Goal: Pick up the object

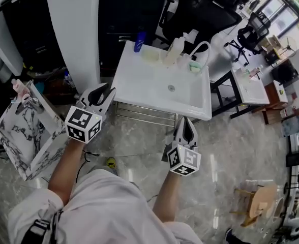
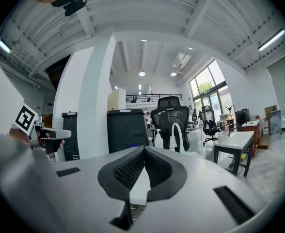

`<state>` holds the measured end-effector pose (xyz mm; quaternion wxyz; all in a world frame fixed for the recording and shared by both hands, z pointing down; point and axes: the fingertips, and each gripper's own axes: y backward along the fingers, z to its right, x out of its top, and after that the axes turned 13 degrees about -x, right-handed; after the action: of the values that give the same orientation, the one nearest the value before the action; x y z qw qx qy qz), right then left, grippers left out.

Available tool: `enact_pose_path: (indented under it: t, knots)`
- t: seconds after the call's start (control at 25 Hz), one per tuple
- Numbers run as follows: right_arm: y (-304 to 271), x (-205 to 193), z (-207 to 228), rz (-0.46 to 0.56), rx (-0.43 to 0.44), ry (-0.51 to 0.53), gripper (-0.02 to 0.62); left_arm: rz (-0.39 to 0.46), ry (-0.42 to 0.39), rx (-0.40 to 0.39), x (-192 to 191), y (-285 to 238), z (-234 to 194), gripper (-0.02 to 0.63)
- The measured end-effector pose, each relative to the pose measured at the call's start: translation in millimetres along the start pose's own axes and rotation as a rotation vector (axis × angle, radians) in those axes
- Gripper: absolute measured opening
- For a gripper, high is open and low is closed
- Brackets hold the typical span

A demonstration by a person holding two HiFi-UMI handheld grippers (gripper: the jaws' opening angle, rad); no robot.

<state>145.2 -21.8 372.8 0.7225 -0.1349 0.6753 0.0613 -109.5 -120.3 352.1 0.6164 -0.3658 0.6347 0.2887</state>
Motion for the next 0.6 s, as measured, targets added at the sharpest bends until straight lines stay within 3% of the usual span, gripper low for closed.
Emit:
enact_pose_path:
  t: [0.24, 0.6]
  knots:
    - [-56.8, 1.4, -4.5, -0.006, -0.02, 0.018, 0.008, -0.021, 0.009, -0.042, -2.9, -51.3, -40.3, 0.084]
    - [-110.8, -5.2, 17.1, -0.025, -0.056, -0.006, 0.008, -0.045, 0.023, -0.077, -13.9, -112.9, -67.3, 0.084]
